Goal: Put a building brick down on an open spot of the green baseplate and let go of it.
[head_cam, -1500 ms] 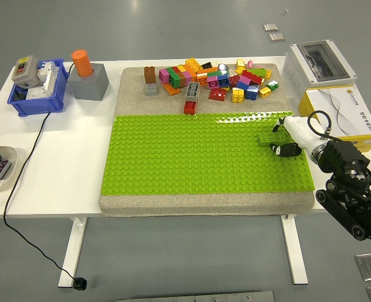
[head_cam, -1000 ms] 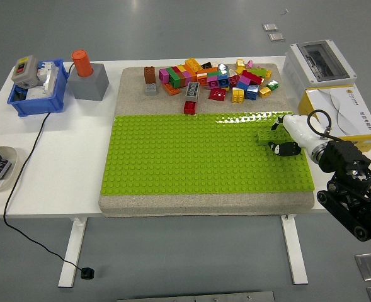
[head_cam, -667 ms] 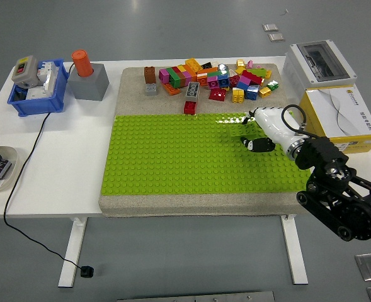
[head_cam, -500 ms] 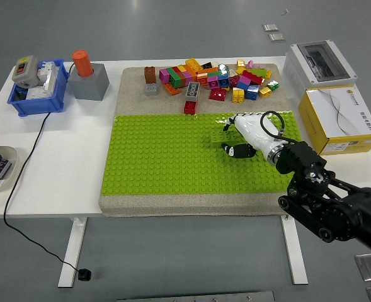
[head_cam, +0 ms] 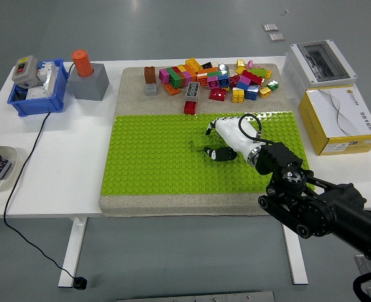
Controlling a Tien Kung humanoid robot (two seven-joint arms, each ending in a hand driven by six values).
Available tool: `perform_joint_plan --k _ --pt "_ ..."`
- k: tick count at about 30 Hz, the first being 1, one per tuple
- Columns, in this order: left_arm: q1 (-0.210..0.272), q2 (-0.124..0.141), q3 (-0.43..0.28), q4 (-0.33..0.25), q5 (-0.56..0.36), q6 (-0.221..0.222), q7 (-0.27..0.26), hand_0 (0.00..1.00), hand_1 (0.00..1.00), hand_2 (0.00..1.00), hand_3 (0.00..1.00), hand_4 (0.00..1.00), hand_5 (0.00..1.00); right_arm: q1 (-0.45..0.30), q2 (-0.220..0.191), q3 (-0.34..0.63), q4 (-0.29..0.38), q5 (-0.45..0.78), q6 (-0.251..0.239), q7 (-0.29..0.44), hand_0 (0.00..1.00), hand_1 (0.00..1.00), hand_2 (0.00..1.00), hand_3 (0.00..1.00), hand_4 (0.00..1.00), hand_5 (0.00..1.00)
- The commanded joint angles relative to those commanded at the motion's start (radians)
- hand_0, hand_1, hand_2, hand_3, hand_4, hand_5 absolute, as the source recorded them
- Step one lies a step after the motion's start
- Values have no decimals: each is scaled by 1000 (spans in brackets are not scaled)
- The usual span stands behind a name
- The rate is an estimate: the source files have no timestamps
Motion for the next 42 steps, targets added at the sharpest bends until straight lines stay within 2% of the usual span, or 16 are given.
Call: perform_joint_plan --k 20,25,42 --pt "-2 3 7 0 -5 -6 -4 657 611 597 713 694 162 3 22 45 -71 7 3 9 783 794 807 615 616 259" --pt "-1 4 5 0 -13 -23 -20 657 612 598 717 703 157 3 22 63 -93 -6 7 14 785 797 808 614 617 257" --pt "0 3 9 0 -25 -38 -34 657 614 601 723 712 162 6 22 55 -89 -3 6 19 785 795 813 626 625 250"
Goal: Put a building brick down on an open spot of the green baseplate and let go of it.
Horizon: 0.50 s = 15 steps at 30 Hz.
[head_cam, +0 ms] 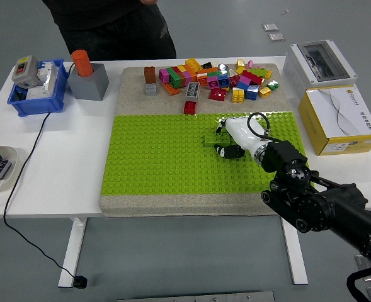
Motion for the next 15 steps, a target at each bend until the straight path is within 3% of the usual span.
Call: perform_joint_plan --k 15 --pt "3 -3 -6 0 0 -1 -1 658 614 604 731 730 182 -12 0 -40 45 17 2 -12 783 796 815 625 630 251"
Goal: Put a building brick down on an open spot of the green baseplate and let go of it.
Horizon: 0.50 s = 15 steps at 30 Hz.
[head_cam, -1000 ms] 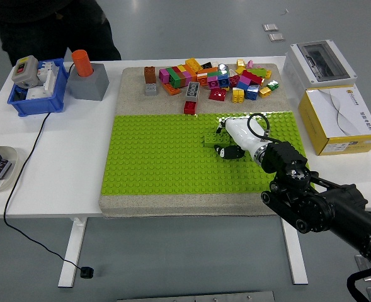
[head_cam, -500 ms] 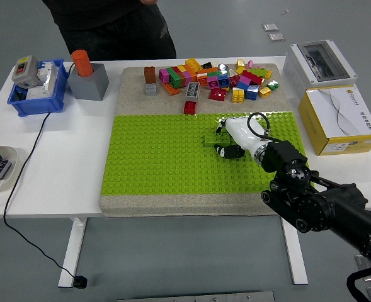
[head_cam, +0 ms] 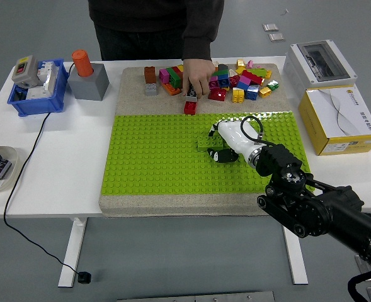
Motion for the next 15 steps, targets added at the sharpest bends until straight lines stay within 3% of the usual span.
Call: perform_joint_plan --k 15 --pt "-1 2 1 0 -1 -2 -1 659 614 605 731 733 187 -3 -5 -5 -6 2 2 -3 782 797 817 626 635 252"
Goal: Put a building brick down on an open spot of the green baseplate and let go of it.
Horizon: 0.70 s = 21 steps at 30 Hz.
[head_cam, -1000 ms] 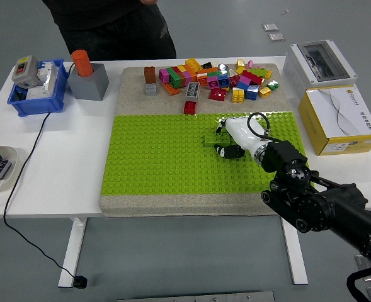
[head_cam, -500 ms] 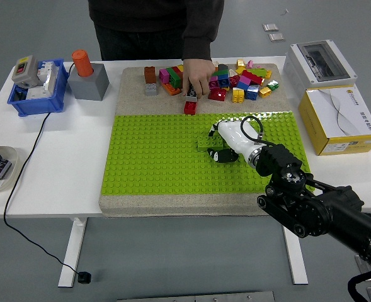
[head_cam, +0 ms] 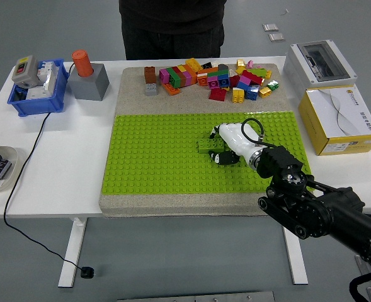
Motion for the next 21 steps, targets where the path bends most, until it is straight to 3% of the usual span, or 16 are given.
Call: perform_joint_plan --k 21 --pt "1 0 -1 0 1 -2 -2 659 614 607 731 733 188 -7 -4 9 13 2 14 3 784 798 828 663 663 240"
